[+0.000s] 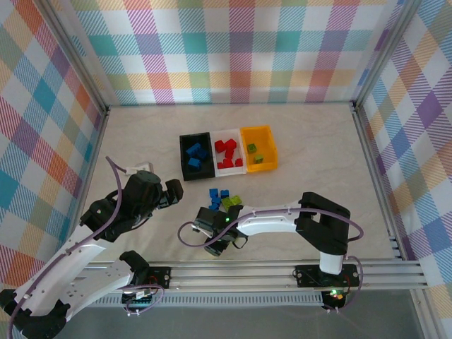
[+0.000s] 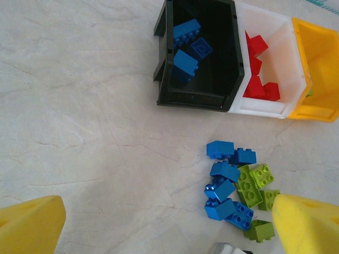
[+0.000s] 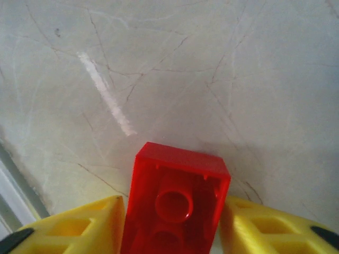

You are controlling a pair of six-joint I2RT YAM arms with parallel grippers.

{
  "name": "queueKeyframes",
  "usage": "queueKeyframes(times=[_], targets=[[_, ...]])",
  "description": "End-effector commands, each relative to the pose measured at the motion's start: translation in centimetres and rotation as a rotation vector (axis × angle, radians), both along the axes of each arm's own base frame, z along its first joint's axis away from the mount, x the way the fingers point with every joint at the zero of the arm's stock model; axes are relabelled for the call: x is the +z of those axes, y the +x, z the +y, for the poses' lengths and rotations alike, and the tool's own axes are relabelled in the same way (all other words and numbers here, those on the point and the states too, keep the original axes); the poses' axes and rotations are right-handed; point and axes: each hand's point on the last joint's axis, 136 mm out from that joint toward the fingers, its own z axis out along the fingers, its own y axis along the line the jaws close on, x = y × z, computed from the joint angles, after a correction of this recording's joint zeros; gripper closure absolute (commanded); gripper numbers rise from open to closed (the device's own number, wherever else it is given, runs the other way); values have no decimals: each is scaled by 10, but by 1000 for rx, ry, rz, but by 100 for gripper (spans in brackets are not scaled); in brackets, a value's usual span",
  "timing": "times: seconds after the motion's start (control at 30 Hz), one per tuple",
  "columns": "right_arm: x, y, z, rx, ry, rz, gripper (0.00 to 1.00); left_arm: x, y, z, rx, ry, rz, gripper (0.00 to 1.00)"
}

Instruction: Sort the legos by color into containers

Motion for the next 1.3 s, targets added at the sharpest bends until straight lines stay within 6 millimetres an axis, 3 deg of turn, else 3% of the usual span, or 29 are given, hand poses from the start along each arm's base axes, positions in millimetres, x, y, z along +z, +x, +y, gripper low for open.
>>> queueKeyframes(times=[0.0, 0.2, 0.33, 0.43, 0.6, 0.77, 0.97, 1.1, 1.27], targets=[[0, 4, 3, -2, 23, -28, 59, 4, 0, 6, 13, 19, 1, 0], [28, 11, 13, -28, 188, -60, 68, 2, 2, 6, 18, 29, 4, 0], [66, 35, 8, -88, 289, -124, 70, -4, 3, 6, 19, 34, 9, 0], [95, 73, -6, -182, 351, -163, 71, -8, 3, 3, 19, 25, 14, 0], [134, 163, -40, -408, 427, -214, 71, -22, 5, -5, -4, 9, 45, 0], [130, 242, -54, -576, 402, -198, 70, -41, 8, -19, -42, 2, 94, 0], [119, 308, -44, -695, 365, -186, 67, -66, 12, -42, -106, -36, 160, 0], [106, 329, -41, -754, 331, -172, 64, -87, 13, -59, -149, -60, 215, 0], [116, 338, -34, -781, 398, -156, 44, -110, 15, -81, -216, -43, 278, 2]])
